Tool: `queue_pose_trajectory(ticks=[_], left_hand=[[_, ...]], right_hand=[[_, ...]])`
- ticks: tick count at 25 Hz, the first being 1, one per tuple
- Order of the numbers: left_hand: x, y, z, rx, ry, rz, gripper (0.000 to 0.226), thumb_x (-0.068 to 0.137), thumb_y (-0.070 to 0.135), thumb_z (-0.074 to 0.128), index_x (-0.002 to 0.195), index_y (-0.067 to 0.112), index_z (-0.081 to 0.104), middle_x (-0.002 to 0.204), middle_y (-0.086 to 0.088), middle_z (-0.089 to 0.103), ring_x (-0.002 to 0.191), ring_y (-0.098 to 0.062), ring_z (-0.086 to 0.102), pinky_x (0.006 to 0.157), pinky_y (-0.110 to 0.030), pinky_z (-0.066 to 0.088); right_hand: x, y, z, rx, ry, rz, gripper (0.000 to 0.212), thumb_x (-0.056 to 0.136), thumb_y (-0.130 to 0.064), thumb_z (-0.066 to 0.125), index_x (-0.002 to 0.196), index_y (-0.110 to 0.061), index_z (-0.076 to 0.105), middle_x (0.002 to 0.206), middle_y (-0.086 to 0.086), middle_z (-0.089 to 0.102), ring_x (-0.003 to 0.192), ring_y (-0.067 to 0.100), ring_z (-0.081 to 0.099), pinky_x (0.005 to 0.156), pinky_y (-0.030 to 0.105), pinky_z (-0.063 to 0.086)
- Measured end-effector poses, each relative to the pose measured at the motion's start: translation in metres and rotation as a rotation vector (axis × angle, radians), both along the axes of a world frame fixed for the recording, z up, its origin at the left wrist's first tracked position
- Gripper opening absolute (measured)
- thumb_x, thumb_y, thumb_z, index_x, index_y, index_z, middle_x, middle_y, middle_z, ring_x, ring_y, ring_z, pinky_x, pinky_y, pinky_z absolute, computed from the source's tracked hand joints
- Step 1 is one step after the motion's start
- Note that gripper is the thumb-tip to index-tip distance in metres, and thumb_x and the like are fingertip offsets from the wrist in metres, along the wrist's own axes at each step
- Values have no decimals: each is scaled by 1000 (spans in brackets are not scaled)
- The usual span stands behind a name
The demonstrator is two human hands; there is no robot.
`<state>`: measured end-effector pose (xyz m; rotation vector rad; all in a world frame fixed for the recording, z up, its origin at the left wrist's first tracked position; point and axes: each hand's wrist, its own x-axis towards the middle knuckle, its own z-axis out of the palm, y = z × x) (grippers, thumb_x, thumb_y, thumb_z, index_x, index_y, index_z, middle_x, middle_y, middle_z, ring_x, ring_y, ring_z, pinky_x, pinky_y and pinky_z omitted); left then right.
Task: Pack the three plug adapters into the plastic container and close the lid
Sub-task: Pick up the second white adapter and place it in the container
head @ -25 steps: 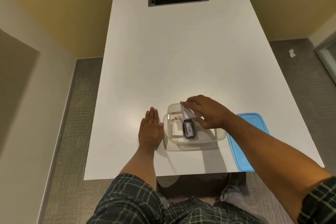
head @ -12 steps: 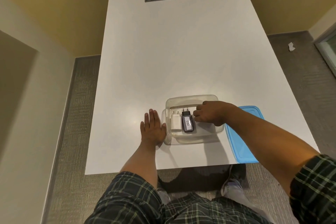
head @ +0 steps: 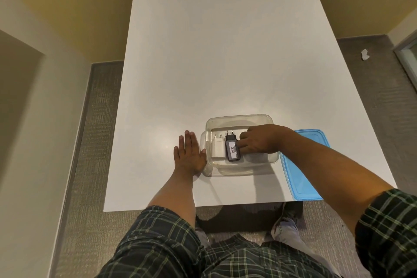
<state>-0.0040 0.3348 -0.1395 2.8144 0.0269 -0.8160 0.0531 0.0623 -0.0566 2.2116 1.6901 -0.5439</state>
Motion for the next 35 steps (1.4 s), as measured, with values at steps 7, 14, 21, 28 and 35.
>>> queue_pose_trajectory(ticks=[7,14,21,28,35], left_hand=[[-6,-1,-3,11,-93,12,71,105,44,22,160,13,-11,168,-5,-19,157,-28,-13,126,-50,-1],[-10,7,-3,24,-140,-142,71,100,40,4,158,3,-14,167,-13,-20,156,-27,-18,128,-43,-3],[-9,5,-3,48,-129,-150,68,105,33,17,158,4,-14,167,-12,-20,156,-26,-18,128,-43,-2],[-10,7,2,59,-136,-165,70,102,39,8,159,4,-12,168,-12,-18,157,-26,-14,129,-42,1],[-3,12,27,-56,-225,-106,54,105,22,33,158,9,26,168,-7,20,154,-27,25,118,-41,33]], right_hand=[[-9,-6,3,-5,149,-657,90,65,-48,84,139,-16,44,135,4,43,119,24,49,83,40,53],[-25,12,-12,37,102,-795,64,74,-38,78,127,-12,53,129,8,48,110,28,53,80,40,53],[-32,9,-11,194,216,-855,82,75,-30,80,144,-11,42,135,10,47,117,31,52,97,42,46],[-41,7,-8,159,121,-849,77,78,-41,76,143,-17,44,139,7,45,118,29,52,88,37,49],[-44,7,7,225,77,-863,70,84,-45,72,144,-18,47,142,5,50,122,28,54,93,39,48]])
